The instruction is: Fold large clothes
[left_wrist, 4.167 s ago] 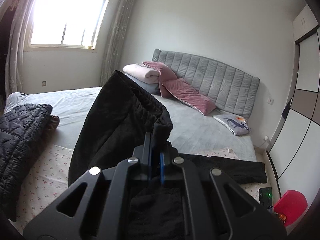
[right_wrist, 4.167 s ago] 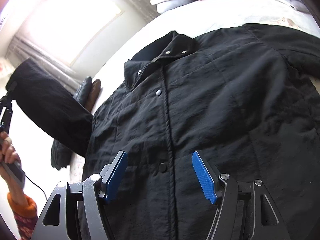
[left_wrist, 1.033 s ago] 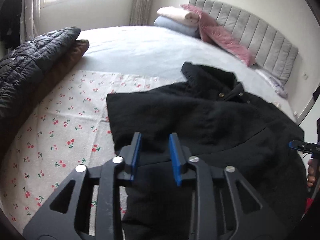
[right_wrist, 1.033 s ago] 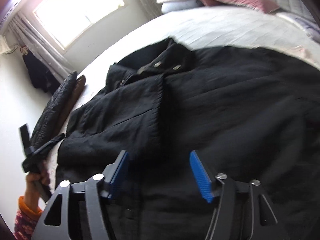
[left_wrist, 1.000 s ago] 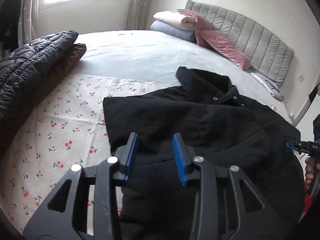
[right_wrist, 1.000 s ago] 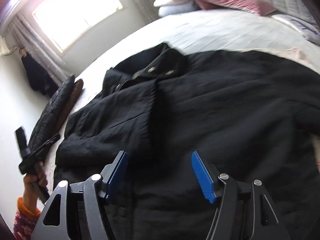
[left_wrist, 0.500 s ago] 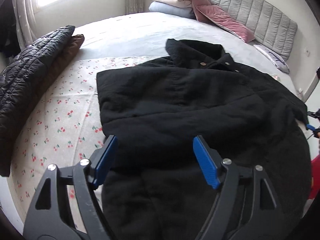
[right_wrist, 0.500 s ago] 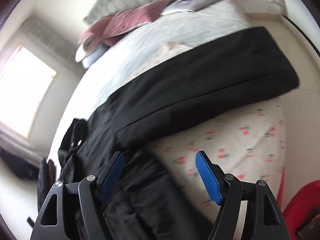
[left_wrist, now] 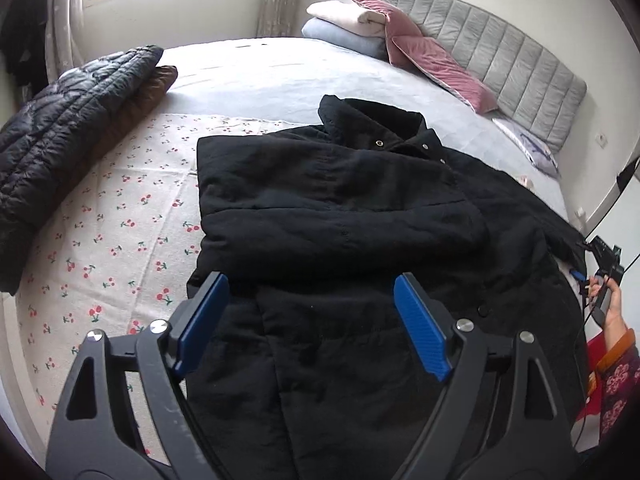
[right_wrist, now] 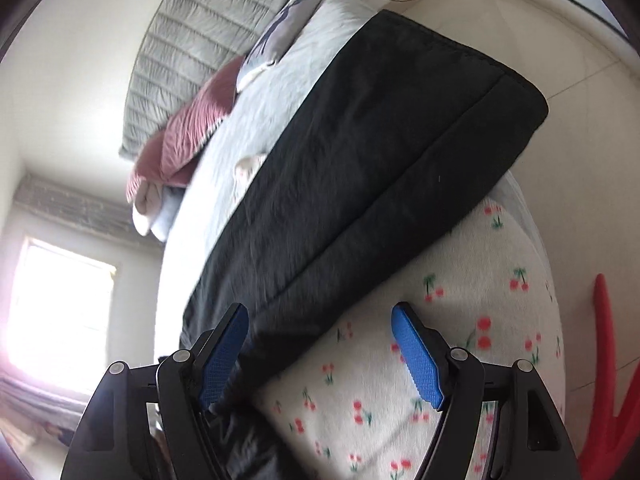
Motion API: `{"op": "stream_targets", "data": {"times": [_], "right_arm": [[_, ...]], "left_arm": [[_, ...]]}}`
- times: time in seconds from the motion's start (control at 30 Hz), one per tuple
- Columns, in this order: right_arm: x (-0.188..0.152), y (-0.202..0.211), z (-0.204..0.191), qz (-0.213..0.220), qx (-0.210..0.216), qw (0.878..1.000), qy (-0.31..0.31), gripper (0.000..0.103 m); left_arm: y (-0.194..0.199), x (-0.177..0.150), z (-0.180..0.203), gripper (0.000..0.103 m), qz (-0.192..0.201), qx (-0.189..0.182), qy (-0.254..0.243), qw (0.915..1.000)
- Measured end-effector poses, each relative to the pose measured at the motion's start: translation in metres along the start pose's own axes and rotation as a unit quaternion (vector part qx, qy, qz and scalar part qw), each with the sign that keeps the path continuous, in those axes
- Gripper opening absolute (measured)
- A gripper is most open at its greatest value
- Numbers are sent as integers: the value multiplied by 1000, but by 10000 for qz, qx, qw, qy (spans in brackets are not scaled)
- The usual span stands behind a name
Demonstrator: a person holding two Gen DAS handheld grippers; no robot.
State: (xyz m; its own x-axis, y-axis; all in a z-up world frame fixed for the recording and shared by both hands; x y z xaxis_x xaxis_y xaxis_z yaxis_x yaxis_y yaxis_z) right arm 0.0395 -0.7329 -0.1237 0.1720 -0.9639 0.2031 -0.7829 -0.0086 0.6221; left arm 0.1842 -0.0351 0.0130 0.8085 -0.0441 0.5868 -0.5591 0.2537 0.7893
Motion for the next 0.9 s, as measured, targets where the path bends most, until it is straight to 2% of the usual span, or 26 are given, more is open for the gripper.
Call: {"op": "stream_targets", "data": {"times": [0.17, 0.2, 0.27, 0.3, 0.33, 0.43, 0.63, 0.77, 0.9], "right_arm": [[28, -5, -5, 314, -330, 9989, 103, 72], [32, -6, -8, 367, -419, 9983, 150, 66], [38, -8, -15, 480, -599, 9966, 304, 42], [39, -8, -19, 530, -645, 9959, 345, 19], [40, -4, -23, 579, -575, 9960, 378, 16], [39, 13, -48, 864, -445, 9917, 838, 11], [18, 40, -122, 1117, -284, 9770, 1794, 9], [-15, 47, -182, 1143, -290, 9585, 2596, 9], [-60, 38, -237, 957, -276, 9375, 3336, 8]], "left_arm": [[-13, -3, -12, 85, -126, 91, 162, 9997], [-15, -4, -15, 85, -156, 95, 214, 9996], [-17, -4, -18, 85, -200, 37, 287, 9994], [-17, -4, -19, 85, -205, 17, 303, 9993], [-16, -4, -20, 85, -190, 15, 313, 9993], [-12, -3, -22, 85, -134, -6, 320, 9994], [-11, -3, -22, 85, -176, -159, 408, 9989], [-11, -3, -20, 85, -154, -191, 392, 9989], [-10, -3, -22, 85, -160, -223, 464, 9985]]}}
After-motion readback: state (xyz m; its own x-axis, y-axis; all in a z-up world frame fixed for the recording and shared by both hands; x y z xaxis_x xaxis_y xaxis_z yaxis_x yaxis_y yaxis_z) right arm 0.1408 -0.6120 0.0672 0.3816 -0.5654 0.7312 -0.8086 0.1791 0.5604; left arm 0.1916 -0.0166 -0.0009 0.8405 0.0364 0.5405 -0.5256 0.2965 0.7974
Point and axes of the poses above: each gripper's, at about its wrist camera, not at the fingertips, and y roughly against the way its jaws point, z to its right, x to its top, the point moved 4 cm from there along -y, roughly the way its jaws point, and after that the axes turned 4 degrees about -z, right-handed, at the moved point
